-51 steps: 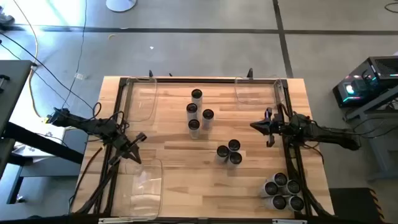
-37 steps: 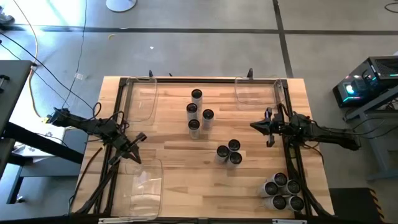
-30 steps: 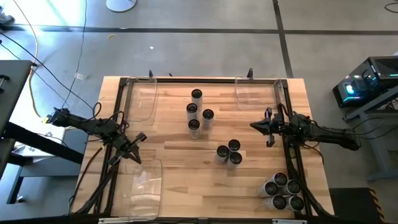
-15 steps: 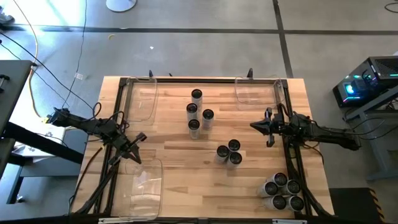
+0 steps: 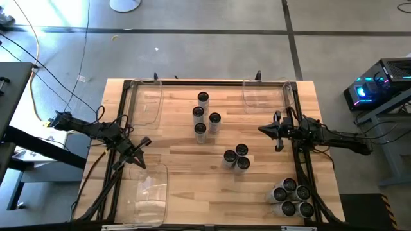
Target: Sort soda cans
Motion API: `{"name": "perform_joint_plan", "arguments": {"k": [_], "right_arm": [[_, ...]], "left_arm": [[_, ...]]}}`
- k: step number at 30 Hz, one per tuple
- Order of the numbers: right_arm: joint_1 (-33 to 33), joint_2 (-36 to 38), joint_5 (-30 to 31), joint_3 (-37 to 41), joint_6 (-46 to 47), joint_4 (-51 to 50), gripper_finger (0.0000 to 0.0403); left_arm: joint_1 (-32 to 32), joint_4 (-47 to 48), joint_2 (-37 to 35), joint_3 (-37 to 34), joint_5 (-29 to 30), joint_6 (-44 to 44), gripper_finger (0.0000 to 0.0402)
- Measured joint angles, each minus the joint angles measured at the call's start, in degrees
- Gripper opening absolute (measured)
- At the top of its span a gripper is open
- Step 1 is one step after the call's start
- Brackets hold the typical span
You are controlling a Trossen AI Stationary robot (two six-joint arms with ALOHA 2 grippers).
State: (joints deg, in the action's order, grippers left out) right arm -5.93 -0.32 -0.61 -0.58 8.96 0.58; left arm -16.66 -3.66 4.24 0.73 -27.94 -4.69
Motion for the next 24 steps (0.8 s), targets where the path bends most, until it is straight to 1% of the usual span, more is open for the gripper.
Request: {"name": "perform_joint_plan", "arguments": {"k": [7,10,12,20,22,24], "right_arm": [[0.0,0.0,0.0,0.0,0.0,0.0,0.0],[0.0,0.0,0.0,0.0,0.0,0.0,0.0],[0.0,0.0,0.0,0.0,0.0,0.0,0.0],[0.0,0.0,0.0,0.0,0.0,0.0,0.0],[0.0,0.0,0.0,0.0,-1.6,0.0,0.0],[0.0,0.0,0.0,0.0,-5.6,0.0,0.0]], "left_arm": [[0.0,-0.1,0.0,0.0,0.0,-0.3,0.0],[0.0,-0.5,0.0,0.0,0.0,-4.6,0.0],[0.0,-0.5,0.0,0.0,0.0,-5.8,0.0],[0.0,-0.5,0.0,0.0,0.0,-5.9,0.0],[0.0,-0.5,0.0,0.0,0.0,-5.9,0.0],[0.0,-0.5,0.0,0.0,0.0,-6.0,0.0]]}}
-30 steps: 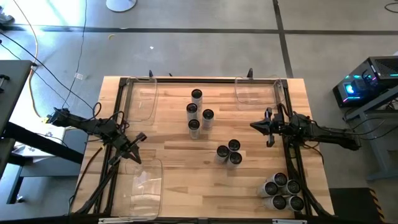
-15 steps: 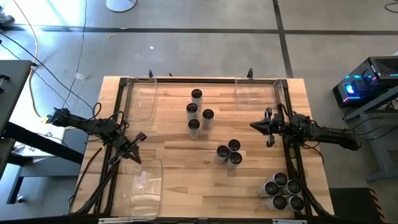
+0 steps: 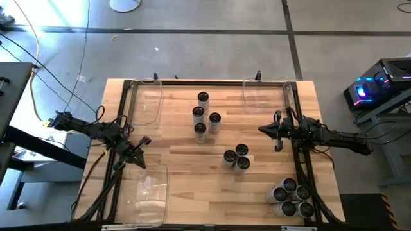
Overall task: Sort soda cans
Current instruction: Put the white pink soda can into the top right transparent bin
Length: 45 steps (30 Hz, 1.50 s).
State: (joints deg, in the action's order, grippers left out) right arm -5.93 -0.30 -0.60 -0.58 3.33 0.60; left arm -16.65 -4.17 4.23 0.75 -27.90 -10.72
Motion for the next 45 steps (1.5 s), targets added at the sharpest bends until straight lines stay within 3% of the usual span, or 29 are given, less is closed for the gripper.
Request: {"name": "perform_joint_plan", "arguments": {"k": [6,13,17,21,28,33,37,42,45], "right_arm": [[0.0,0.0,0.0,0.0,-6.0,0.9,0.0],[0.0,0.0,7.1,0.0,7.4,22.4,0.0],[0.0,-0.4,5.0,0.0,5.1,34.6,0.0],[0.0,-1.6,1.4,-1.2,4.5,37.2,0.0],[0.0,-9.2,-2.4,-5.7,10.2,30.0,0.0032],[0.0,-19.2,-11.3,-13.0,12.2,23.8,0.0114],[0.8,-27.0,-14.6,-21.1,11.4,13.9,0.0189],[6.3,-35.9,-14.3,-34.1,10.7,-6.4,0.0247],[12.5,-41.3,-7.9,-41.8,10.6,-16.7,0.0251]], "left_arm": [[0.0,-0.6,0.0,0.0,0.0,-0.4,0.0],[0.0,-6.2,0.0,0.0,0.0,-0.1,0.0],[0.0,-11.0,0.0,0.0,0.0,4.1,0.0],[0.0,-15.2,0.0,0.0,0.6,5.7,0.0],[0.0,-17.0,0.0,0.0,9.6,3.4,0.0],[0.0,-17.1,0.0,0.0,16.8,8.0,0.0],[0.0,-17.3,0.0,0.0,23.4,9.5,0.0],[0.0,-17.2,0.0,0.0,29.8,12.7,0.0],[0.0,-17.2,0.0,0.0,31.7,13.7,0.0]]}}
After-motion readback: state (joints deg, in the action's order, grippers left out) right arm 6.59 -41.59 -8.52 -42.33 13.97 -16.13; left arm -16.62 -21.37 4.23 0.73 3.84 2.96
